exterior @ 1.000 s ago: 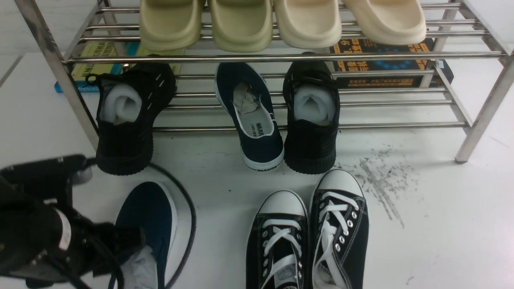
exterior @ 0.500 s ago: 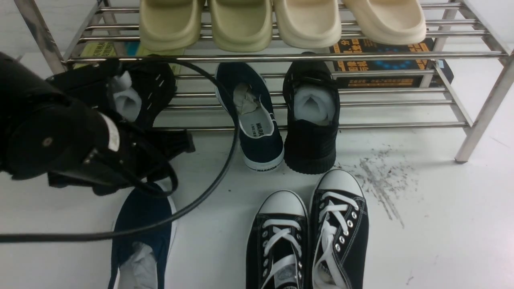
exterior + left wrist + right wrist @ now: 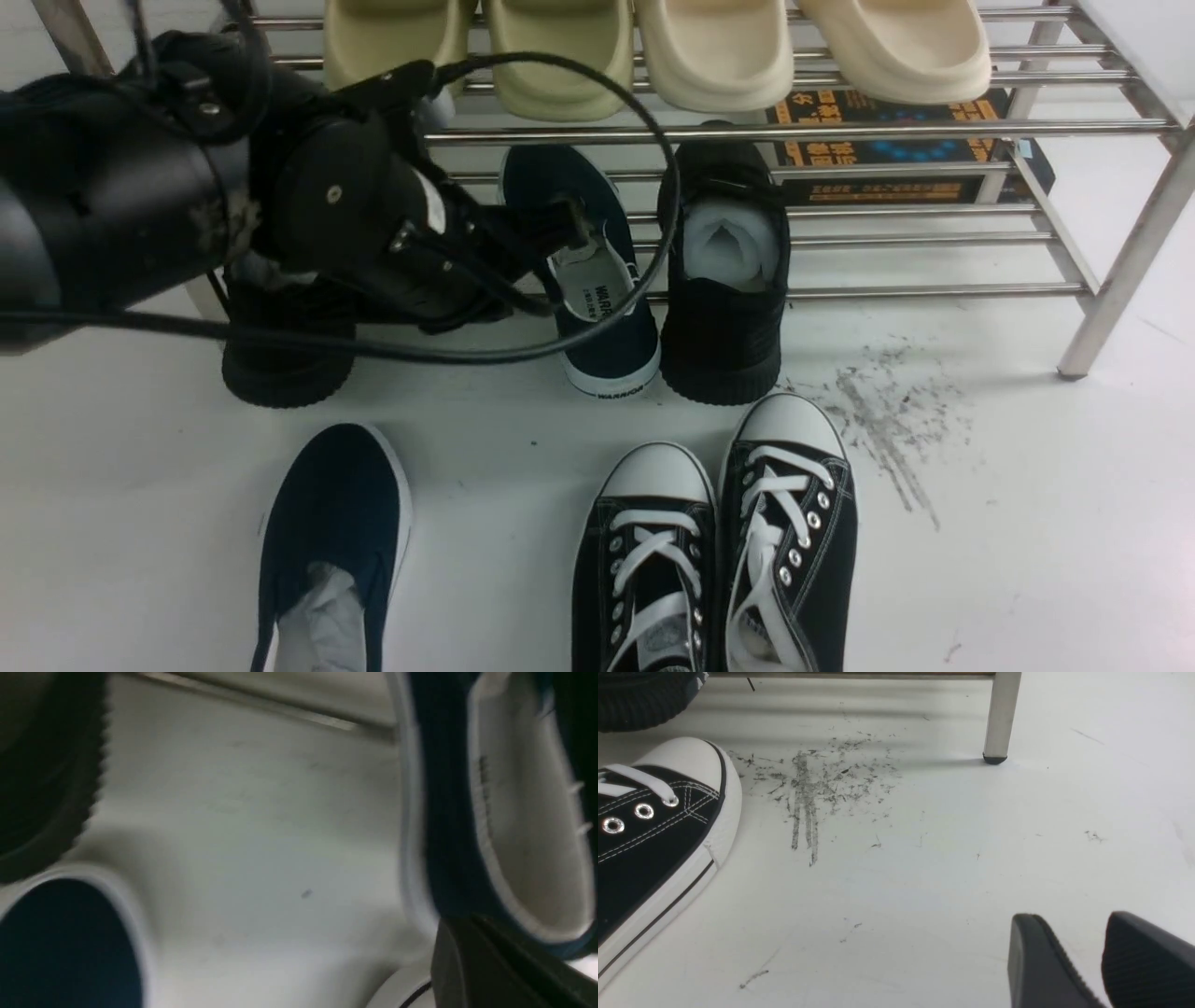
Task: Take the shoes off the shelf with your hand on the white table.
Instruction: 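Grasp a shoe standing on the lower shelf of the shoe rack with the left gripper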
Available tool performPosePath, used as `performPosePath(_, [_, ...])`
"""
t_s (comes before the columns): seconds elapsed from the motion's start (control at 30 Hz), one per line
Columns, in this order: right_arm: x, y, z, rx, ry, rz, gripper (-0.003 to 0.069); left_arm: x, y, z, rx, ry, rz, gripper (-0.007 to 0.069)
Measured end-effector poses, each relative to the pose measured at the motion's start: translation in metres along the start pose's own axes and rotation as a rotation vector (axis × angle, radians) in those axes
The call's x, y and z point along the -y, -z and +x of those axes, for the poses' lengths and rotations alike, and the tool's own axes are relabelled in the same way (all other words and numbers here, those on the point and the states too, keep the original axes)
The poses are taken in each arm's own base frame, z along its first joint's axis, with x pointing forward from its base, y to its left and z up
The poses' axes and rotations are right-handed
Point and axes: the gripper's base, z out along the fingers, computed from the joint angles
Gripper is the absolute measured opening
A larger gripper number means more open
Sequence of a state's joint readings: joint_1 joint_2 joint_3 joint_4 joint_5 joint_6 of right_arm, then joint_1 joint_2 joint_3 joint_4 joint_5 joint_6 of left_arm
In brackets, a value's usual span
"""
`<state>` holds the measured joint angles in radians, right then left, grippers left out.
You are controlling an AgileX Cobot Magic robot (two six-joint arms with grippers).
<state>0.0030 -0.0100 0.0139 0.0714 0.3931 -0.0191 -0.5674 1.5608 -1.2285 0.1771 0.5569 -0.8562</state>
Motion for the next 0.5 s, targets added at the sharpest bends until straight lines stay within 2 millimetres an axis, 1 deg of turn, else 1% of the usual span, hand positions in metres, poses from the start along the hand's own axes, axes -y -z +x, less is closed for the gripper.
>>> performPosePath(0.03, [0.000, 0.000, 0.000, 0.000, 0.000, 0.000, 0.0237, 0.001, -0.002, 0.000, 0.001, 0.008, 0.002, 0.0001])
performPosePath(0.1, [0.000, 0.000, 0.000, 0.000, 0.000, 0.000, 0.0237, 0.004, -0.014, -0.001, 0.023, 0.044, 0.038, 0.0009])
performPosePath(0.13, [0.000, 0.000, 0.000, 0.000, 0.000, 0.000, 0.0237, 0.005, -0.014, -0.001, 0.026, 0.044, 0.041, 0.0009])
performPosePath(0.17, [0.000, 0.000, 0.000, 0.000, 0.000, 0.000, 0.0237, 0.005, -0.019, -0.001, 0.030, 0.050, 0.050, 0.0018])
performPosePath(0.2, [0.000, 0.000, 0.000, 0.000, 0.000, 0.000, 0.0237, 0.006, -0.027, 0.000, 0.035, 0.054, 0.062, 0.0043])
performPosePath(0.23, [0.000, 0.000, 0.000, 0.000, 0.000, 0.000, 0.0237, 0.007, -0.028, 0.000, 0.039, 0.055, 0.068, 0.0047])
performPosePath(0.3, [0.000, 0.000, 0.000, 0.000, 0.000, 0.000, 0.0237, 0.009, -0.039, 0.000, 0.057, 0.055, 0.098, 0.0101])
performPosePath(0.33, [0.000, 0.000, 0.000, 0.000, 0.000, 0.000, 0.0237, 0.009, -0.042, 0.000, 0.058, 0.055, 0.101, 0.0111])
performPosePath(0.37, [0.000, 0.000, 0.000, 0.000, 0.000, 0.000, 0.0237, 0.010, -0.046, 0.000, 0.068, 0.054, 0.117, 0.0150])
performPosePath(0.4, [0.000, 0.000, 0.000, 0.000, 0.000, 0.000, 0.0237, 0.011, -0.049, 0.001, 0.072, 0.054, 0.123, 0.0167])
performPosePath(0.47, [0.000, 0.000, 0.000, 0.000, 0.000, 0.000, 0.0237, 0.011, -0.055, 0.002, 0.078, 0.053, 0.136, 0.0227])
performPosePath(0.5, [0.000, 0.000, 0.000, 0.000, 0.000, 0.000, 0.0237, 0.012, -0.056, 0.002, 0.079, 0.051, 0.137, 0.0232])
